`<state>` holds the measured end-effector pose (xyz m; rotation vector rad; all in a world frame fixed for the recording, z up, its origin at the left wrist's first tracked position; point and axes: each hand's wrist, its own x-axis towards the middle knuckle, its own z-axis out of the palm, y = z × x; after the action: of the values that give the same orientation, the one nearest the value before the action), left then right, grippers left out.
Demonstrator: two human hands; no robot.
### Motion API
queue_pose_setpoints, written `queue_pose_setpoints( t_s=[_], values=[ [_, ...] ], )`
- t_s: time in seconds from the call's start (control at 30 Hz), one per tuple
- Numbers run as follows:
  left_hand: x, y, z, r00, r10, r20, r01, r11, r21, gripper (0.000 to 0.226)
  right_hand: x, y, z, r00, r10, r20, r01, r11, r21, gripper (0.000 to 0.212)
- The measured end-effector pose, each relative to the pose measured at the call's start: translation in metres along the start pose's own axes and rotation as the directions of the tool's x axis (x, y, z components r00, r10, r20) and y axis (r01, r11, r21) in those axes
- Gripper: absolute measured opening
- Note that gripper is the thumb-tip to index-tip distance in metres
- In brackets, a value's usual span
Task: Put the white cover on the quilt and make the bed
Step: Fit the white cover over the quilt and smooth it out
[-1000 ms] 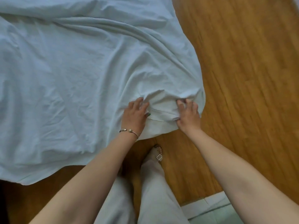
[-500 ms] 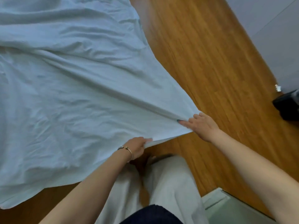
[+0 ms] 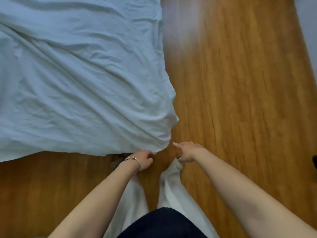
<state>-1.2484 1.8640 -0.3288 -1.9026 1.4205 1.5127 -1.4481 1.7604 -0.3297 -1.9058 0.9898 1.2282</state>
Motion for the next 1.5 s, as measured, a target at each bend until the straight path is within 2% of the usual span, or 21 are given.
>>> queue_pose_setpoints(
  t_s=[0.13, 0.23, 0.4, 0.5, 0.7, 0.77, 0.83, 0.93, 1.0, 1.07, 1.17, 1.3, 1.4, 1.5],
  values=[
    [0.004, 0.041, 0.002, 0.998, -0.049, -0.03, 0.047, 0.997, -0.067, 0.046, -0.009, 0.027, -0.009, 0.998, -0.006, 0.055, -0.006, 0.977, 0.214, 0.077],
    [0.013, 0.066, -0.017, 0.987, -0.046, -0.154, 0.027, 0.992, -0.12, 0.045, -0.011, 0.044, -0.042, 1.0, -0.014, -0.002, 0.014, 0.963, 0.268, 0.071],
    [0.04, 0.096, -0.076, 0.939, -0.075, -0.337, 0.001, 0.977, -0.213, 0.044, -0.019, 0.053, -0.139, 0.976, -0.085, -0.199, 0.135, 0.958, 0.253, 0.056],
    [0.07, 0.11, -0.118, 0.908, -0.102, -0.407, -0.034, 0.949, -0.313, 0.045, -0.009, 0.06, -0.195, 0.964, -0.105, -0.243, 0.158, 0.965, 0.207, 0.051],
    [0.137, 0.142, -0.196, 0.776, -0.314, -0.547, 0.044, 0.892, -0.45, 0.052, 0.026, 0.078, -0.283, 0.967, -0.134, -0.217, 0.158, 0.982, 0.099, 0.039],
    [0.148, 0.15, -0.218, 0.763, -0.367, -0.532, 0.041, 0.849, -0.527, 0.053, 0.03, 0.08, -0.31, 0.977, -0.159, -0.139, 0.162, 0.987, 0.014, 0.039],
    [0.16, 0.153, -0.245, 0.767, -0.358, -0.532, 0.034, 0.851, -0.524, 0.055, 0.035, 0.079, -0.344, 0.977, -0.202, -0.071, 0.197, 0.978, -0.071, 0.038],
    [0.179, 0.146, -0.298, 0.75, -0.34, -0.567, 0.041, 0.88, -0.473, 0.056, 0.048, 0.075, -0.4, 0.964, -0.224, -0.144, 0.226, 0.974, -0.003, 0.042],
    [0.186, 0.143, -0.329, 0.71, -0.407, -0.574, 0.095, 0.864, -0.495, 0.057, 0.058, 0.077, -0.432, 0.96, -0.194, -0.203, 0.218, 0.97, 0.104, 0.046],
    [0.194, 0.139, -0.356, 0.666, -0.512, -0.542, 0.165, 0.81, -0.562, 0.063, 0.074, 0.08, -0.464, 0.96, -0.193, -0.201, 0.217, 0.971, 0.101, 0.048],
    [0.211, 0.13, -0.393, 0.573, -0.684, -0.451, 0.173, 0.639, -0.749, 0.067, 0.105, 0.083, -0.511, 0.956, -0.244, -0.164, 0.235, 0.969, -0.07, 0.051],
    [0.236, 0.124, -0.431, 0.562, -0.78, -0.276, 0.193, 0.448, -0.873, 0.066, 0.147, 0.083, -0.581, 0.959, -0.277, -0.065, 0.26, 0.945, -0.197, 0.051],
    [0.252, 0.132, -0.463, 0.481, -0.868, -0.121, 0.229, 0.258, -0.939, 0.058, 0.166, 0.086, -0.639, 0.937, -0.349, 0.013, 0.341, 0.906, -0.251, 0.049],
    [0.265, 0.133, -0.497, 0.4, -0.915, -0.053, 0.146, 0.12, -0.982, 0.052, 0.186, 0.076, -0.701, 0.905, -0.42, 0.068, 0.411, 0.824, -0.389, 0.046]
  ],
)
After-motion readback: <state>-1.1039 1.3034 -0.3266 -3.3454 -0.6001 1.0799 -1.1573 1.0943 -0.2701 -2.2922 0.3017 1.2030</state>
